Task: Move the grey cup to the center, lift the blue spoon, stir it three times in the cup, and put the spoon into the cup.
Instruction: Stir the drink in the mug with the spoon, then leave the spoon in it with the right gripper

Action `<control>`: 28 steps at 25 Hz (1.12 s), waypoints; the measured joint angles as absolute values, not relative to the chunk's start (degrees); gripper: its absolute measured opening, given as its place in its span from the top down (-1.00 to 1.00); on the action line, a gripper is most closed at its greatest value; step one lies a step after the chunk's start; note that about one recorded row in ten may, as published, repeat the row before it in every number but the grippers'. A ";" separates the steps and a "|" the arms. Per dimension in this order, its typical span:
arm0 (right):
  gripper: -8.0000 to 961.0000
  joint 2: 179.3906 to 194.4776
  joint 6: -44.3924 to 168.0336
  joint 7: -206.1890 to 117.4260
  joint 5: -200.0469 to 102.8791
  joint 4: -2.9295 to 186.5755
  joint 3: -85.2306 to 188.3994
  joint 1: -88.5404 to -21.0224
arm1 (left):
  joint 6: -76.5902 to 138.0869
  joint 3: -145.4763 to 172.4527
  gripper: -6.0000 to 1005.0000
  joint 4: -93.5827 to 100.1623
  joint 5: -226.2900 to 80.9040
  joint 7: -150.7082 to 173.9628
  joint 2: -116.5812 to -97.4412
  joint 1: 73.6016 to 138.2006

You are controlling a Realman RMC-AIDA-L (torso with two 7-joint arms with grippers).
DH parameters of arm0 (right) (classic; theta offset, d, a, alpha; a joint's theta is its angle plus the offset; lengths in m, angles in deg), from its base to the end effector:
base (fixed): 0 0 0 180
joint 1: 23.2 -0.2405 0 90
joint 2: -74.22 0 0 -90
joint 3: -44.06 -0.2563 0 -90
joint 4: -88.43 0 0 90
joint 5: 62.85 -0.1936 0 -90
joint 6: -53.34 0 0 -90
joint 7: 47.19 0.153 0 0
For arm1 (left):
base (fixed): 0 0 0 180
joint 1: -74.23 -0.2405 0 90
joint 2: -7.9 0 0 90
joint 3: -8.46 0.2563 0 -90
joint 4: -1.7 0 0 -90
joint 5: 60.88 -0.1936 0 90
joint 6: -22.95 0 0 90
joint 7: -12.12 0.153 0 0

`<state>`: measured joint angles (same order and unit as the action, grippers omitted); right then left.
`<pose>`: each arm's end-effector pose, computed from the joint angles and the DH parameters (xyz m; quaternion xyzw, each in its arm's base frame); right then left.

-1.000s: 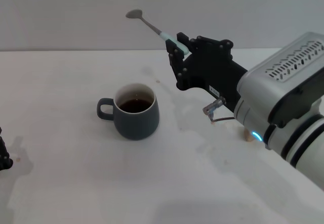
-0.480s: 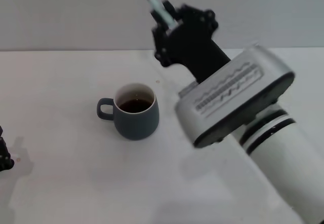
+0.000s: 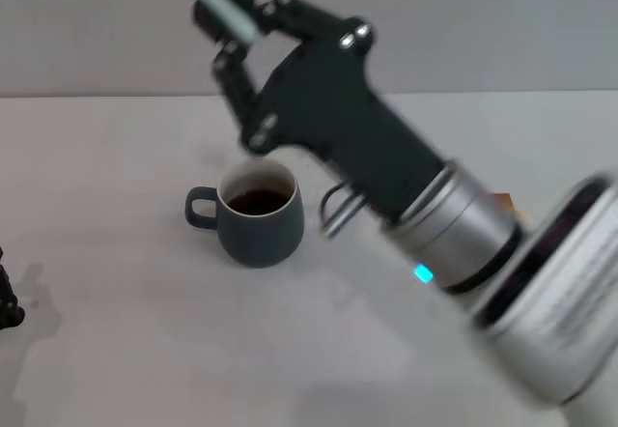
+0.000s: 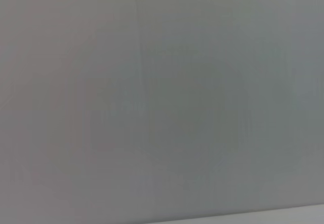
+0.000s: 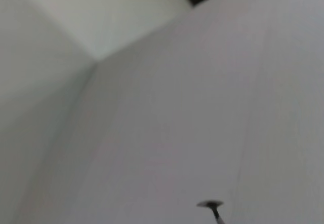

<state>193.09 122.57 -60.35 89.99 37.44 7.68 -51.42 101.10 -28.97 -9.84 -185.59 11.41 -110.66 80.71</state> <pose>0.0636 0.2774 -0.0692 -0.7471 -0.1025 0.5364 0.3788 -0.3684 0.2189 -0.0032 -0.6773 -0.2295 -0.2397 0.6566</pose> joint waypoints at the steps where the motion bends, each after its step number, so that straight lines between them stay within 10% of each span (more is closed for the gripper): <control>1: 0.65 192.11 122.87 -53.31 90.98 36.10 5.06 -50.69 | 101.10 -28.97 0.99 -9.73 -185.60 11.39 -110.66 80.65; 6: 0.65 189.85 103.32 -50.41 97.10 21.36 -2.62 -46.12 | 101.11 -28.99 0.99 -9.80 -185.59 11.46 -110.66 80.46; 28: 0.66 193.14 -2.30 -52.39 99.44 -23.56 -25.07 -50.66 | 101.34 -29.42 0.99 -9.87 -185.60 11.54 -110.59 81.04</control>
<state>193.14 -2.30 -52.39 99.44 -23.56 -25.07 -50.66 101.34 -29.42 -9.87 -185.60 11.54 -110.59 81.04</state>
